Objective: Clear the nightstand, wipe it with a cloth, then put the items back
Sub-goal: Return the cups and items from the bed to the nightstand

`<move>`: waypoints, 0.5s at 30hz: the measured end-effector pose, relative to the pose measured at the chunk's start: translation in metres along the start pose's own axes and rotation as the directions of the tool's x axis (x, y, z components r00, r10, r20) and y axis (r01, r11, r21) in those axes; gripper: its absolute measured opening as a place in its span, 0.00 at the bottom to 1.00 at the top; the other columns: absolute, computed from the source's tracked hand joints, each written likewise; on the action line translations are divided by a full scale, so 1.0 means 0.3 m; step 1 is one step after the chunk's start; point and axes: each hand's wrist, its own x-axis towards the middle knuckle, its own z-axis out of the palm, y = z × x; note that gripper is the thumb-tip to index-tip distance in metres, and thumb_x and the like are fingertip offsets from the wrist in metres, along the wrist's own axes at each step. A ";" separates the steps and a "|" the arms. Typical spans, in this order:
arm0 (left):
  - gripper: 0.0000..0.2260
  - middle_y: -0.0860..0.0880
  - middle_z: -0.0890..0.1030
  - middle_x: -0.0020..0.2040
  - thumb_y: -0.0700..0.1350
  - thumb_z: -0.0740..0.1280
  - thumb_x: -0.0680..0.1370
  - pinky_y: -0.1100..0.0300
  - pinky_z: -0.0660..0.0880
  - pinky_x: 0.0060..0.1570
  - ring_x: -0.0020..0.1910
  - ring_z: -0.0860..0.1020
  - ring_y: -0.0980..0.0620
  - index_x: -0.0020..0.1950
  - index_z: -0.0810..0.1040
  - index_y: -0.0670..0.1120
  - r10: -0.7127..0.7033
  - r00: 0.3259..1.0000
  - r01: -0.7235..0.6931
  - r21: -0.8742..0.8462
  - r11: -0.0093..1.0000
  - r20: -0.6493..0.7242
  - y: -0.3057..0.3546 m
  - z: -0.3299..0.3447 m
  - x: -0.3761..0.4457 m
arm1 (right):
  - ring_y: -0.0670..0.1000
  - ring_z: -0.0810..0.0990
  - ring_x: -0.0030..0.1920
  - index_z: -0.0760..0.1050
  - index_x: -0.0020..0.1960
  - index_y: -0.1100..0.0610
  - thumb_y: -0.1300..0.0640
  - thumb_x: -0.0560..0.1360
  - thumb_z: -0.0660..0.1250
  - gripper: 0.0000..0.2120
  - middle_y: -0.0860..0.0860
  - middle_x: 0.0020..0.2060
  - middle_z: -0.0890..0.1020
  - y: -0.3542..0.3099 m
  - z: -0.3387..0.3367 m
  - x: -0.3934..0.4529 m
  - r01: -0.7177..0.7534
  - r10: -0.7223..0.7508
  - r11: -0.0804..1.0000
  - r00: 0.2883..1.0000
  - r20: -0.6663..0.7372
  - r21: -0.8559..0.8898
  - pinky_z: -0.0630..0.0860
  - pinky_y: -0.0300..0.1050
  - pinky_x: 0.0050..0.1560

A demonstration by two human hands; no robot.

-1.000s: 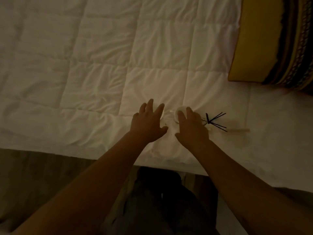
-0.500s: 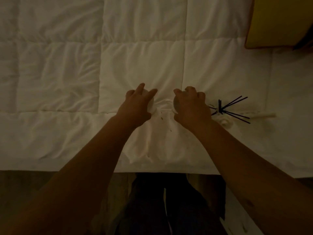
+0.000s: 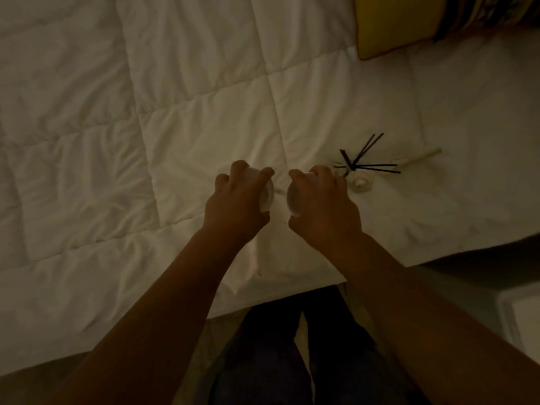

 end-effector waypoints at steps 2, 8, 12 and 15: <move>0.36 0.50 0.62 0.68 0.49 0.76 0.66 0.52 0.72 0.40 0.60 0.69 0.40 0.68 0.61 0.61 0.071 0.998 -0.071 0.024 0.997 -0.001 0.039 -0.001 -0.020 | 0.59 0.66 0.60 0.58 0.67 0.42 0.46 0.63 0.74 0.39 0.52 0.65 0.64 0.017 -0.007 -0.058 -0.051 0.051 0.999 0.999 -0.009 0.015 0.73 0.49 0.40; 0.39 0.53 0.63 0.70 0.51 0.76 0.66 0.51 0.75 0.45 0.61 0.68 0.43 0.71 0.59 0.58 0.189 0.977 -0.196 0.065 0.979 0.098 0.203 0.032 -0.089 | 0.58 0.66 0.59 0.59 0.65 0.42 0.48 0.62 0.75 0.38 0.51 0.63 0.64 0.137 -0.014 -0.231 -0.246 0.257 0.952 0.966 -0.039 0.183 0.75 0.49 0.42; 0.38 0.53 0.63 0.68 0.51 0.76 0.66 0.54 0.74 0.43 0.61 0.68 0.43 0.71 0.59 0.57 0.272 0.954 -0.285 0.097 0.954 0.126 0.333 0.089 -0.122 | 0.57 0.65 0.60 0.58 0.67 0.42 0.49 0.63 0.75 0.38 0.50 0.63 0.63 0.260 -0.012 -0.339 -0.298 0.322 0.924 0.944 -0.068 0.238 0.73 0.46 0.42; 0.37 0.52 0.63 0.67 0.50 0.75 0.66 0.57 0.70 0.38 0.59 0.69 0.43 0.70 0.60 0.57 0.363 0.920 -0.382 0.142 0.913 0.147 0.462 0.153 -0.157 | 0.59 0.64 0.62 0.56 0.68 0.42 0.48 0.64 0.74 0.39 0.51 0.64 0.62 0.381 -0.018 -0.430 -0.373 0.401 0.888 0.915 -0.054 0.269 0.74 0.48 0.42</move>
